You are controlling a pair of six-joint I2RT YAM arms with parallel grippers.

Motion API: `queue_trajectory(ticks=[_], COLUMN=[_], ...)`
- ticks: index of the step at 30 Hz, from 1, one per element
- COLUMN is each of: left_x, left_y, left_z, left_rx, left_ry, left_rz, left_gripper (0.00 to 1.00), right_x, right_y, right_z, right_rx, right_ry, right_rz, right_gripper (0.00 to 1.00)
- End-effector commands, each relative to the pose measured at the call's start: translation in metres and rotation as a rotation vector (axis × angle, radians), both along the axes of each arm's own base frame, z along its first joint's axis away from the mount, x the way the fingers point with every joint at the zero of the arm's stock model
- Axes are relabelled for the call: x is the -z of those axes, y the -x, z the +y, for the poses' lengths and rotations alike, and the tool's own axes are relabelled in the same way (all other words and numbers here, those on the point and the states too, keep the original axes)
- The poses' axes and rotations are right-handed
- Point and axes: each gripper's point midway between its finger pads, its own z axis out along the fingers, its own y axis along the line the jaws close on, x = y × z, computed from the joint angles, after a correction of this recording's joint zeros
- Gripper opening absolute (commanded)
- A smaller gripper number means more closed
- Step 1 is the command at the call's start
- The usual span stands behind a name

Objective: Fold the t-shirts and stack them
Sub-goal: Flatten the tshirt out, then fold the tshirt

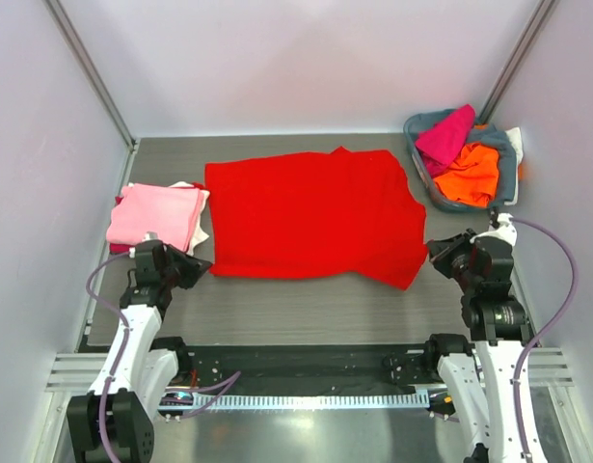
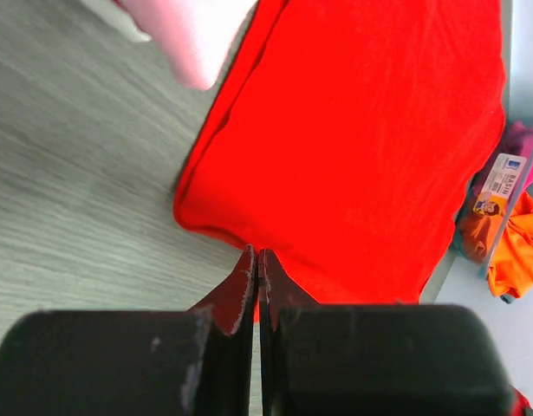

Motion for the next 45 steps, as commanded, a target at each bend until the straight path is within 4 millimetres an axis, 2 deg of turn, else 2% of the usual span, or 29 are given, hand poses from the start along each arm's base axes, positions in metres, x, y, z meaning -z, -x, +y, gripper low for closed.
queue_trajectory(ticks=[1, 6, 9, 10, 12, 13, 15, 16, 18, 19, 21, 23, 30, 31, 36, 37, 38, 40, 45], left_x=[0.005, 0.01, 0.009, 0.007, 0.003, 0.002, -0.002, -0.004, -0.009, -0.012, -0.017, -0.02, -0.029, -0.024, -0.035, -0.036, -0.034, -0.038, -0.034], left_y=[0.009, 0.009, 0.004, 0.003, -0.001, -0.003, -0.007, -0.008, -0.011, -0.013, -0.016, -0.019, -0.04, -0.042, -0.064, -0.066, -0.068, -0.072, -0.078], left_z=[0.002, -0.005, -0.007, -0.008, -0.007, -0.007, -0.005, -0.004, -0.003, -0.001, 0.004, 0.007, 0.016, 0.015, 0.015, 0.017, 0.017, 0.019, 0.021], left_rx=[-0.01, 0.007, -0.002, -0.002, -0.012, -0.019, -0.04, -0.049, -0.075, -0.088, -0.128, -0.15, -0.217, -0.214, -0.205, -0.209, -0.213, -0.22, -0.233], left_ry=[-0.007, 0.039, 0.064, 0.07, 0.079, 0.082, 0.087, 0.091, 0.102, 0.101, 0.098, 0.095, 0.103, 0.111, 0.117, 0.115, 0.113, 0.111, 0.105], left_rz=[0.041, 0.073, 0.076, 0.073, 0.067, 0.067, 0.059, 0.057, 0.049, 0.04, 0.027, 0.019, -0.004, 0.019, 0.007, 0.007, 0.014, 0.004, 0.017], left_gripper=[0.0, 0.0, 0.0, 0.0, 0.0, 0.0, 0.0, 0.0, 0.0, 0.0, 0.0, 0.0, 0.0, 0.0, 0.0, 0.0, 0.0, 0.0, 0.0], right_x=[0.018, 0.017, 0.012, 0.003, 0.006, -0.001, 0.003, -0.004, -0.001, -0.01, -0.01, -0.019, -0.025, -0.026, -0.031, -0.037, -0.033, -0.039, -0.032], right_y=[-0.008, -0.038, -0.057, -0.064, -0.076, -0.082, -0.093, -0.099, -0.109, -0.114, -0.124, -0.134, -0.168, -0.176, -0.195, -0.2, -0.204, -0.211, -0.227], right_z=[-0.003, -0.002, -0.003, -0.004, -0.004, -0.005, -0.004, -0.005, -0.007, -0.009, -0.01, -0.011, -0.01, -0.01, -0.007, -0.007, -0.006, -0.003, 0.004], right_rx=[-0.025, -0.063, -0.067, -0.063, -0.069, -0.072, -0.084, -0.084, -0.085, -0.08, -0.078, -0.077, -0.095, -0.097, -0.111, -0.112, -0.117, -0.13, -0.157], right_ry=[0.053, 0.08, 0.087, 0.093, 0.091, 0.098, 0.1, 0.113, 0.12, 0.129, 0.135, 0.139, 0.135, 0.135, 0.126, 0.124, 0.121, 0.115, 0.111], right_rz=[0.074, 0.101, 0.104, 0.08, 0.106, 0.093, 0.117, 0.105, 0.128, 0.111, 0.122, 0.109, 0.116, 0.119, 0.114, 0.1, 0.112, 0.098, 0.116], right_gripper=[0.01, 0.01, 0.01, 0.01, 0.01, 0.01, 0.01, 0.01, 0.01, 0.01, 0.01, 0.01, 0.01, 0.01, 0.01, 0.01, 0.01, 0.01, 0.01])
